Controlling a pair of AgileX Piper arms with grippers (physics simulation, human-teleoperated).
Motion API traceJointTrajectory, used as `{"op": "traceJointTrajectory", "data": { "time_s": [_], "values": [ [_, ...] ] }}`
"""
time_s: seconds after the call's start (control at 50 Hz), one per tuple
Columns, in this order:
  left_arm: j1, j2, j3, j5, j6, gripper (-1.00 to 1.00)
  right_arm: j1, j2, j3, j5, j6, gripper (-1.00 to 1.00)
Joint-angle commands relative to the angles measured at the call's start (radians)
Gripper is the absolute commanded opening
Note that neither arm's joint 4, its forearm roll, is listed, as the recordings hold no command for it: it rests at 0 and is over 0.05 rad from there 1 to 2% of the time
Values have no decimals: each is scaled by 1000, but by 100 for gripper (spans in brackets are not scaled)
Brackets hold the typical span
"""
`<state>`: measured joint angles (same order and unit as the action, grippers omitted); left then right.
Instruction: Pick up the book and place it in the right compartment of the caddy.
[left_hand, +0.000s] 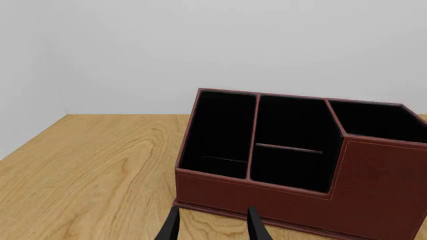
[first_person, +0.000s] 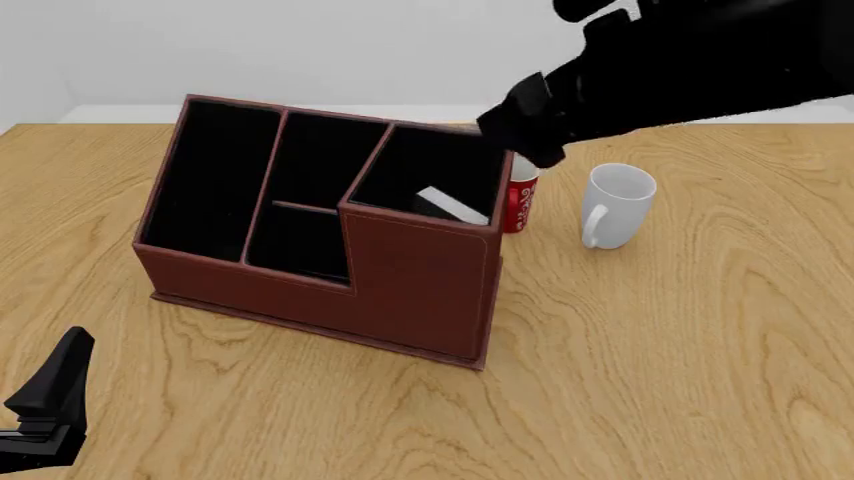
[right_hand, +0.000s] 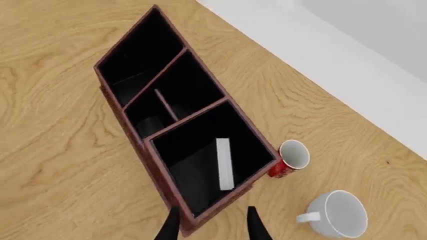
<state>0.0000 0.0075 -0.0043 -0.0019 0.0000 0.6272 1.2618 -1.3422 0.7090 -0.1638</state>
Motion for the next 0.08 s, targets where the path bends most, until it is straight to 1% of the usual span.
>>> {"op": "traceJointTrajectory", "data": {
  "time_s": [0.02,0.06,0.08],
  "values": [
    [0,0,0,0,0,100,29,-223,186,-151,5,100],
    [0,0,0,0,0,100,39,-255,223,-177,-45,100],
    [0,0,0,0,0,100,31,-287,280,-215,-113,100]
  ]
}}
